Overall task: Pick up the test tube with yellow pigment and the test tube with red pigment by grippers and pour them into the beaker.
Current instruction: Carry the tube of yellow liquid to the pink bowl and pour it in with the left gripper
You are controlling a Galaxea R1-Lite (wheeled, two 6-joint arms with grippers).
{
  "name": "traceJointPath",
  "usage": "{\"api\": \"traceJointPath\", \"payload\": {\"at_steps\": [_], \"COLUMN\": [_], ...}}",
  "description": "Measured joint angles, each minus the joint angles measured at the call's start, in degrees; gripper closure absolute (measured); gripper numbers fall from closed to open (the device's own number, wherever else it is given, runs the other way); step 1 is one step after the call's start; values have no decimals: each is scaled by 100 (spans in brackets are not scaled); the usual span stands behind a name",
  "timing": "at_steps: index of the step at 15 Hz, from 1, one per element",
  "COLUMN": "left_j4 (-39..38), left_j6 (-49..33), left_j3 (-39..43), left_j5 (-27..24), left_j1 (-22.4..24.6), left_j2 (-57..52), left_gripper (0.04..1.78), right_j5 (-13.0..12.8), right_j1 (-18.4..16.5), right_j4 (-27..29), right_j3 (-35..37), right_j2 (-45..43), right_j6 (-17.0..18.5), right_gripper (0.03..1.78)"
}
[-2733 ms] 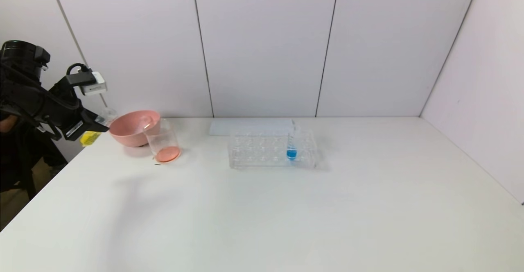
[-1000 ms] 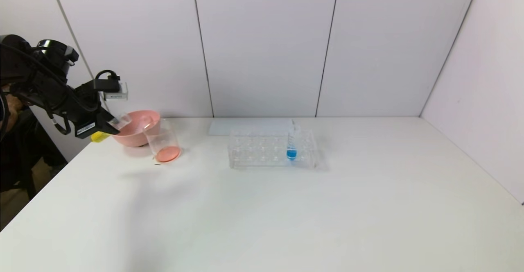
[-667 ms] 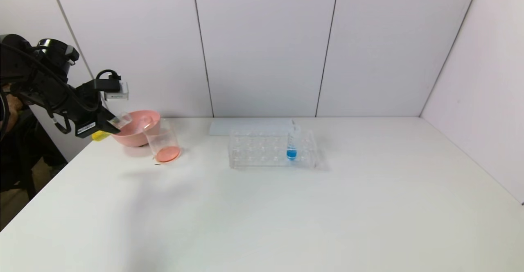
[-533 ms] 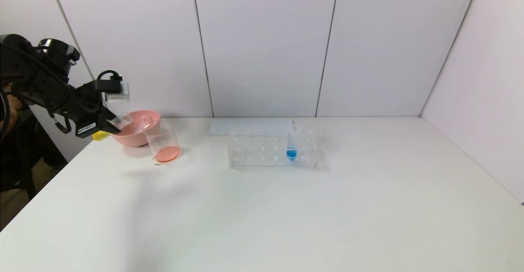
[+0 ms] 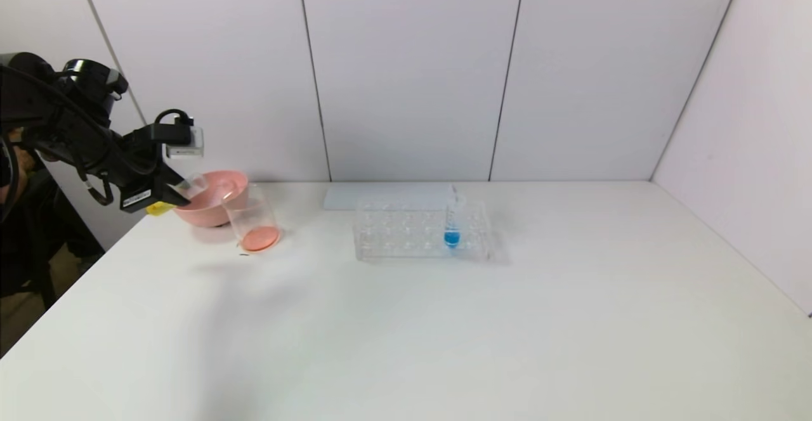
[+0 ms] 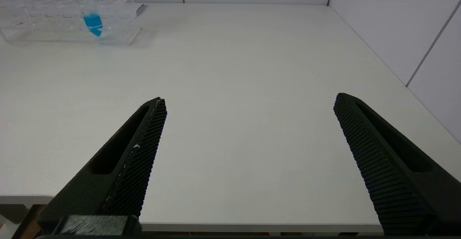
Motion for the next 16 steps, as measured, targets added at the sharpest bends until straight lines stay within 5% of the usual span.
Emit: {"api": "traceJointPath", "payload": {"at_steps": [16], "left_j4": [-347], "left_j6": [88], "left_j3": [-34], "left_j5": [1169], "left_j1": [-450], "left_j2": [160], "left_gripper": [138], "right_j5": [-1], "right_j1": [0], "right_j4": [0], "right_j3": [0], "right_j2": [0], "right_j6": [0], "right_gripper": [11]}}
